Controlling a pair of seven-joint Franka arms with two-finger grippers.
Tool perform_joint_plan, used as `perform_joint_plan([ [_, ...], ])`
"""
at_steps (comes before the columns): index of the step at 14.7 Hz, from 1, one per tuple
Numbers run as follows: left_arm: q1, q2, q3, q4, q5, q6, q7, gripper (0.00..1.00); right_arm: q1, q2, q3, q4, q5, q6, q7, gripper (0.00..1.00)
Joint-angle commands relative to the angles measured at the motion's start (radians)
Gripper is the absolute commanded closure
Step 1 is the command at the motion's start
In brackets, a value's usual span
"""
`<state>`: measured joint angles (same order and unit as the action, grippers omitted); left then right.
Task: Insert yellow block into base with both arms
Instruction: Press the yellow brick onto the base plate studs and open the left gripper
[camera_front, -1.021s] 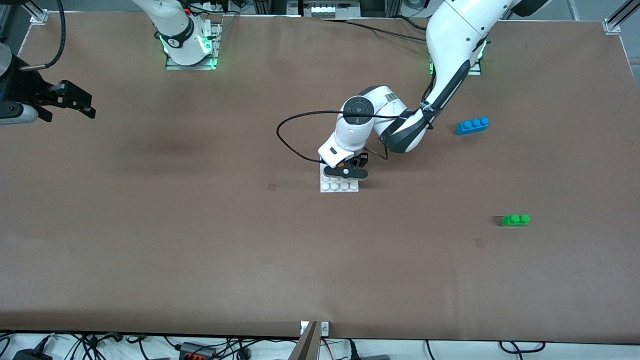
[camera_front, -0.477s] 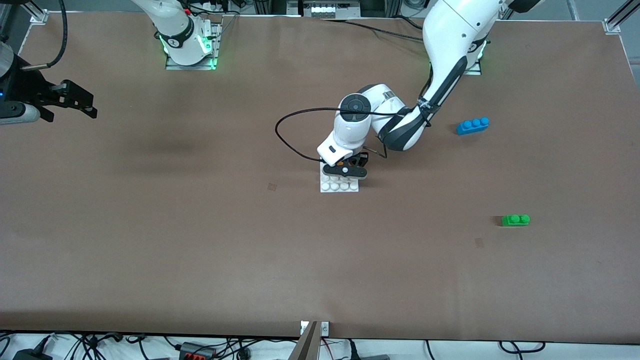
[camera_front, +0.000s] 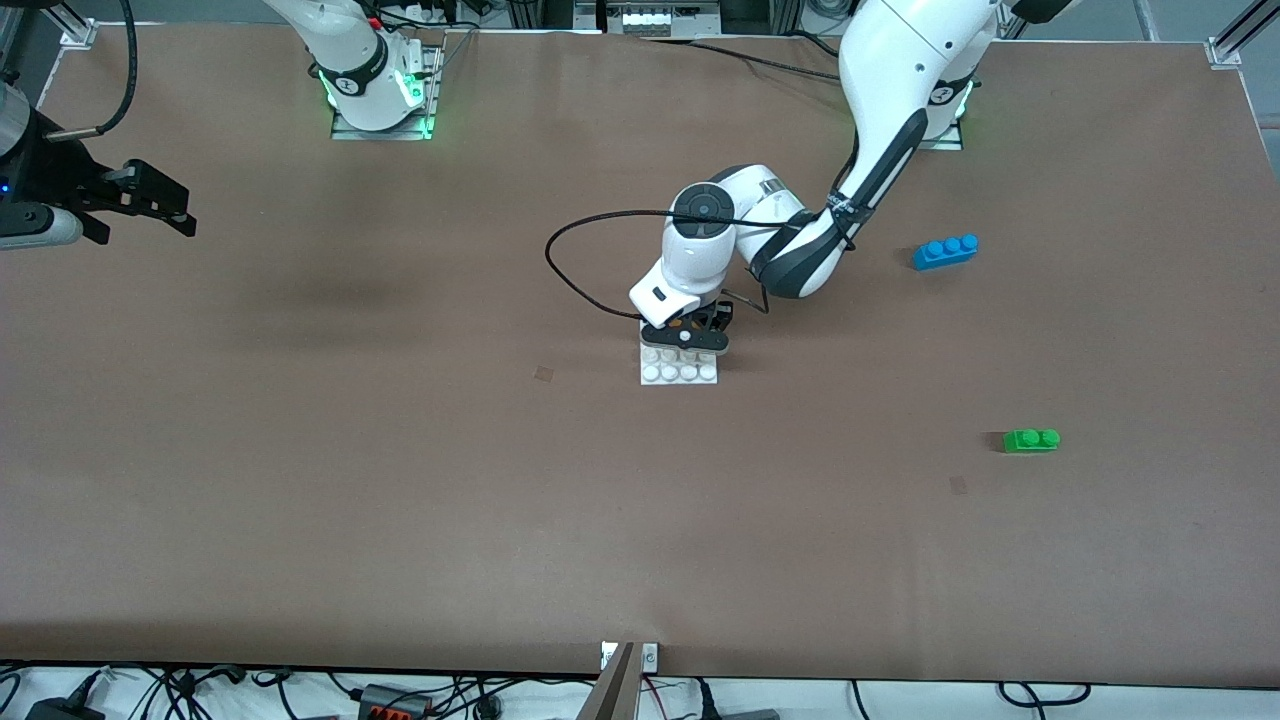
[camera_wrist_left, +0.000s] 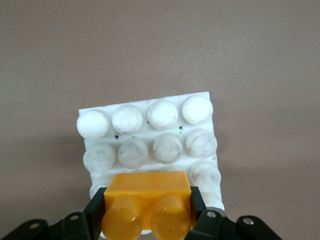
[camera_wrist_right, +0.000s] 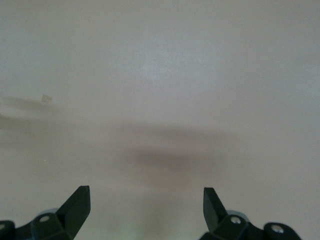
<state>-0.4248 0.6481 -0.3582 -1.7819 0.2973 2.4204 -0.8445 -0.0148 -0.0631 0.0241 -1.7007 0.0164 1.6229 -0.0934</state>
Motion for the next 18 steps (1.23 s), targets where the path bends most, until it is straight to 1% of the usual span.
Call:
perform_joint_plan([
  [1, -0.037, 0.038, 0.041, 0.021, 0.022, 0.002, -0.022, 0.45, -0.007, 0.000, 0.007, 0.010, 0.014, -0.002, 0.011, 0.00],
  [5, -0.037, 0.039, 0.042, 0.021, 0.022, 0.000, -0.021, 0.46, -0.007, 0.000, 0.007, 0.010, 0.014, -0.002, 0.011, 0.00],
  [6, -0.037, 0.039, 0.042, 0.021, 0.022, 0.000, -0.021, 0.41, -0.007, 0.002, 0.005, 0.010, 0.014, -0.003, 0.011, 0.00],
  [7, -0.035, 0.033, 0.044, 0.022, 0.022, -0.004, -0.021, 0.11, -0.008, 0.002, 0.005, 0.010, 0.014, -0.003, 0.011, 0.00],
  [8, -0.034, 0.016, 0.042, 0.029, 0.022, -0.042, -0.019, 0.00, -0.008, 0.002, 0.005, 0.010, 0.014, -0.003, 0.011, 0.00],
  [9, -0.023, -0.004, 0.042, 0.057, 0.019, -0.099, -0.015, 0.00, -0.010, 0.003, 0.005, 0.010, 0.016, -0.003, 0.012, 0.00],
  [10, 0.007, -0.030, 0.035, 0.084, 0.011, -0.174, -0.010, 0.00, -0.011, 0.003, 0.005, 0.010, 0.016, -0.002, 0.012, 0.00],
  [11, 0.049, -0.059, 0.027, 0.090, 0.002, -0.208, 0.016, 0.00, -0.010, 0.003, 0.005, 0.010, 0.014, -0.003, 0.012, 0.00],
  [15, 0.178, -0.148, 0.028, 0.088, -0.131, -0.215, 0.212, 0.00, -0.008, 0.003, 0.005, 0.010, 0.014, -0.002, 0.012, 0.00],
  [18, 0.297, -0.215, 0.030, 0.076, -0.141, -0.218, 0.231, 0.00, -0.011, 0.003, 0.005, 0.010, 0.014, -0.003, 0.012, 0.00],
])
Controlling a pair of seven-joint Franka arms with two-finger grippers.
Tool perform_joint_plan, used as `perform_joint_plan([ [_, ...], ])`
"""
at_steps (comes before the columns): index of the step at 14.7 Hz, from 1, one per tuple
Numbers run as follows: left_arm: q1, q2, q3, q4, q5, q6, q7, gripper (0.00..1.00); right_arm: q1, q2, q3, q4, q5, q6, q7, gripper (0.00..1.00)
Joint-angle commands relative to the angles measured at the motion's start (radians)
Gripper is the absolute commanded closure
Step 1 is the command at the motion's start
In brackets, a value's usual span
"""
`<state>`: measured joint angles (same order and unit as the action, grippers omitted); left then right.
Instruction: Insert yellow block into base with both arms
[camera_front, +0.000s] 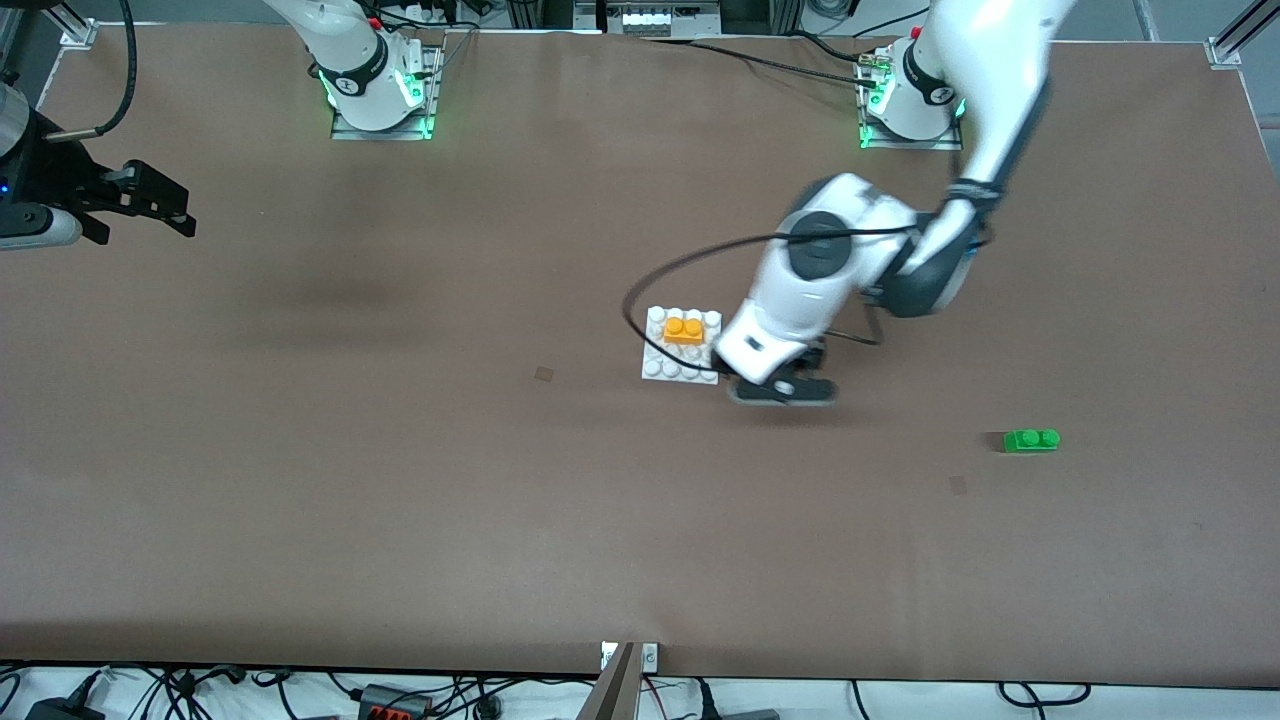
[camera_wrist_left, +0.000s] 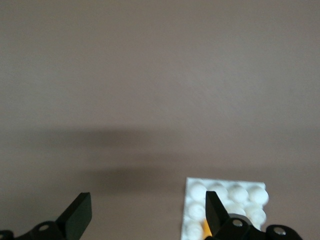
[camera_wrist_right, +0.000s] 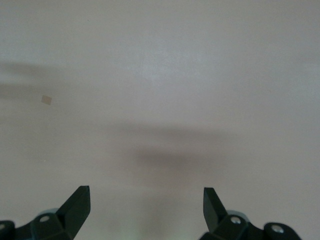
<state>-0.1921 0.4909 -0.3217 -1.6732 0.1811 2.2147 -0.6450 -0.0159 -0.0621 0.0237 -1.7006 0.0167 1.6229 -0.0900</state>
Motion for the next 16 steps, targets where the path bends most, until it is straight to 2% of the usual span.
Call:
perform_joint_plan([
  [1, 0.103, -0.078, -0.005, -0.034, -0.025, -0.018, 0.033, 0.00, -0.010, 0.002, 0.005, 0.010, 0.014, -0.003, 0.010, 0.00],
  [5, 0.198, -0.123, 0.018, -0.004, -0.017, -0.145, 0.039, 0.00, -0.010, 0.002, 0.005, 0.010, 0.014, -0.003, 0.010, 0.00],
  [7, 0.255, -0.120, 0.010, 0.077, -0.015, -0.270, 0.072, 0.00, -0.012, 0.004, 0.005, 0.010, 0.014, -0.003, 0.010, 0.00],
  [11, 0.299, -0.121, 0.018, 0.260, -0.025, -0.478, 0.215, 0.00, -0.012, 0.004, 0.004, 0.010, 0.014, -0.003, 0.010, 0.00],
  [14, 0.370, -0.202, 0.023, 0.222, -0.061, -0.501, 0.332, 0.00, -0.012, 0.004, 0.004, 0.010, 0.014, -0.003, 0.010, 0.00],
  [16, 0.367, -0.293, 0.084, 0.156, -0.119, -0.500, 0.389, 0.00, -0.012, 0.004, 0.004, 0.010, 0.014, -0.003, 0.010, 0.00],
])
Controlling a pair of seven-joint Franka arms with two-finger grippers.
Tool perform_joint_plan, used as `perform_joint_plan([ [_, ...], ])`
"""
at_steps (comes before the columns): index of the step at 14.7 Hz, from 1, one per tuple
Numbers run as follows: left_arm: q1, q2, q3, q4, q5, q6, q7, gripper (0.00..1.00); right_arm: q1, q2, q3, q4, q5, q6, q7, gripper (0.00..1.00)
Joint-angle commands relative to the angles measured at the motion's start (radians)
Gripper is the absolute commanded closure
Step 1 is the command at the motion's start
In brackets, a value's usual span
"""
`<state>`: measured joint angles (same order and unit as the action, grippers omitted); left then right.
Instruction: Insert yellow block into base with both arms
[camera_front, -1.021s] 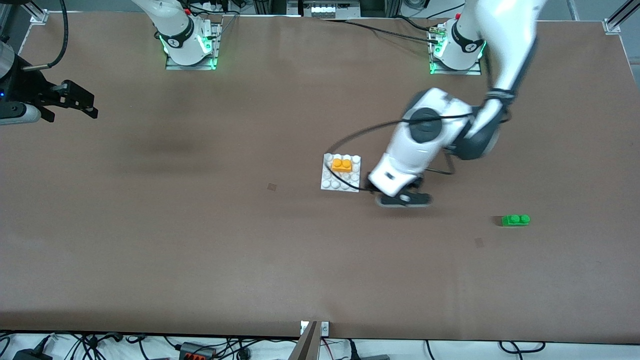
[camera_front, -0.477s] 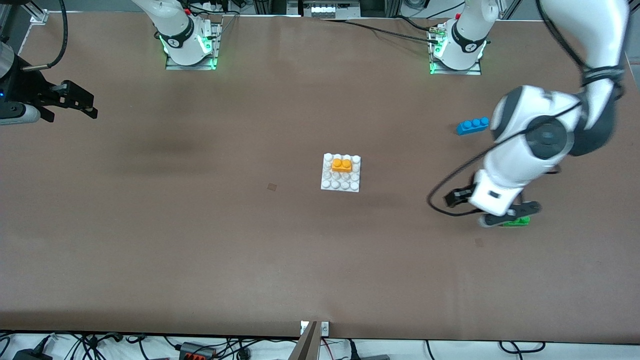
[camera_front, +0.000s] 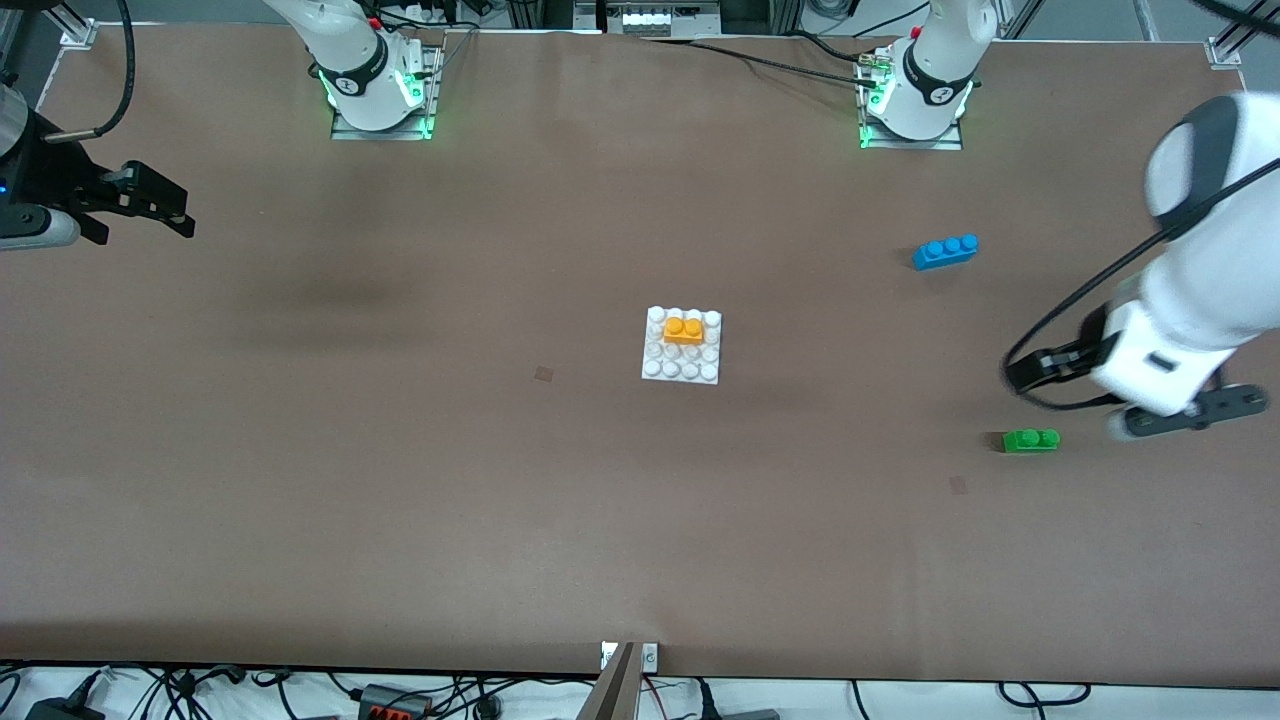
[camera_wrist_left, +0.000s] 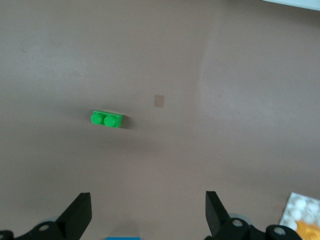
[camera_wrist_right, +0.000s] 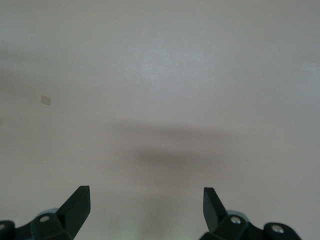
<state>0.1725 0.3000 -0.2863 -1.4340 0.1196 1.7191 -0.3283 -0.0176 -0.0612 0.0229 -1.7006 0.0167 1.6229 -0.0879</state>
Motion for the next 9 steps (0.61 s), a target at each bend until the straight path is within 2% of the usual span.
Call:
perform_joint_plan([
  [1, -0.004, -0.126, 0.070, -0.097, -0.066, -0.007, 0.074, 0.00, -0.010, 0.003, 0.006, 0.010, 0.014, -0.003, 0.008, 0.00],
  [5, -0.013, -0.195, 0.113, -0.123, -0.071, -0.003, 0.077, 0.00, -0.012, 0.004, 0.005, 0.010, 0.016, -0.003, 0.008, 0.00],
  [7, -0.013, -0.266, 0.119, -0.178, -0.080, -0.012, 0.077, 0.00, -0.012, 0.004, 0.005, 0.010, 0.014, -0.003, 0.008, 0.00],
  [9, -0.014, -0.283, 0.119, -0.189, -0.081, -0.041, 0.075, 0.00, -0.012, 0.004, 0.005, 0.010, 0.014, -0.003, 0.008, 0.00],
])
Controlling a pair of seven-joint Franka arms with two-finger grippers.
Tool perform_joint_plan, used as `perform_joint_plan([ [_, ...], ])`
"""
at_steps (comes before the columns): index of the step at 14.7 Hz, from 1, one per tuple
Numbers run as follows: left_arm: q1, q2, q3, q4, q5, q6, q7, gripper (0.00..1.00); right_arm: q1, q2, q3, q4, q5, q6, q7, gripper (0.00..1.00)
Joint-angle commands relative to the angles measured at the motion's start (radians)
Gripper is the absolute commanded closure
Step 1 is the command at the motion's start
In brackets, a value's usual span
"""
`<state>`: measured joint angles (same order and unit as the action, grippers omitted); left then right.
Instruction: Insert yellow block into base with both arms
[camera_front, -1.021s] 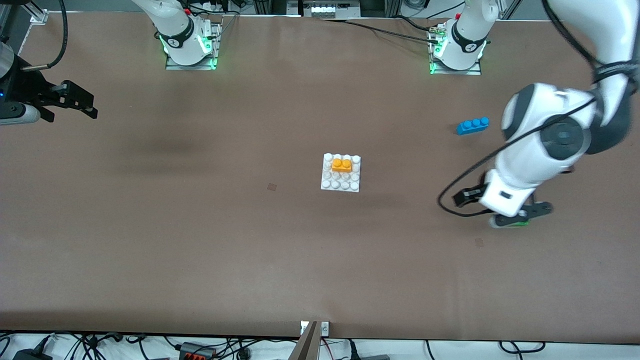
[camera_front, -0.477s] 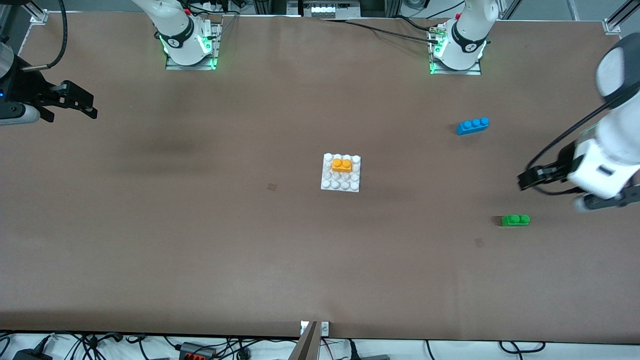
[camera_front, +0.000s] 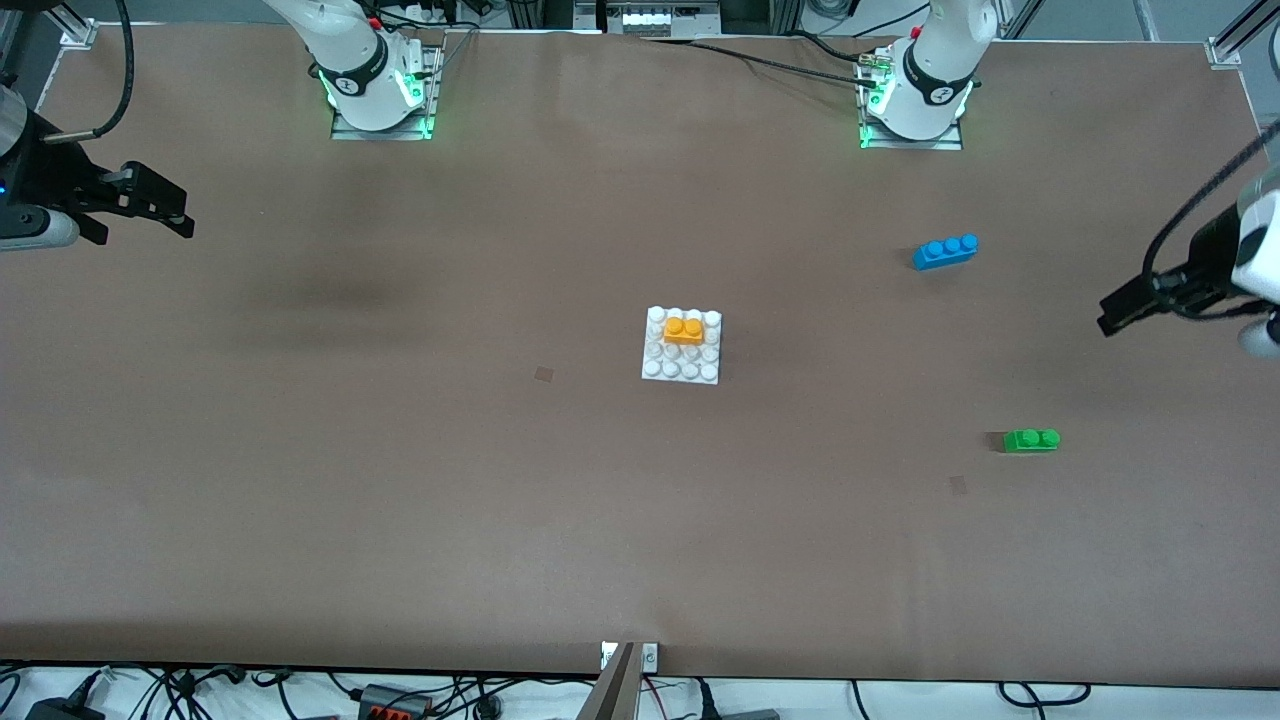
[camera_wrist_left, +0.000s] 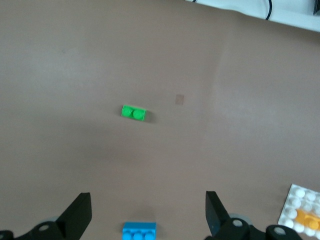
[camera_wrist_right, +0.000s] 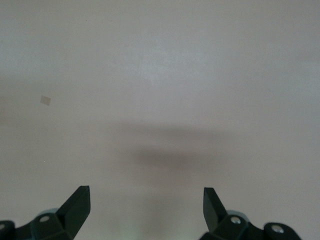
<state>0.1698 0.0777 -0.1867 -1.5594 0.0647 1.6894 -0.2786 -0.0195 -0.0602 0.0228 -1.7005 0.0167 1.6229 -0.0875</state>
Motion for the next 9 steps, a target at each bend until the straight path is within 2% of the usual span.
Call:
perform_joint_plan([
  [1, -0.013, -0.061, 0.018, -0.061, -0.032, -0.014, 0.025, 0.00, -0.010, 0.003, 0.005, 0.010, 0.014, -0.003, 0.008, 0.00],
  [3, -0.019, -0.062, 0.018, -0.057, -0.078, -0.037, 0.024, 0.00, -0.010, 0.003, 0.005, 0.009, 0.016, -0.003, 0.008, 0.00],
  [9, -0.026, -0.073, 0.015, -0.054, -0.091, -0.106, 0.025, 0.00, -0.014, 0.010, -0.001, 0.009, 0.019, -0.003, 0.009, 0.00],
])
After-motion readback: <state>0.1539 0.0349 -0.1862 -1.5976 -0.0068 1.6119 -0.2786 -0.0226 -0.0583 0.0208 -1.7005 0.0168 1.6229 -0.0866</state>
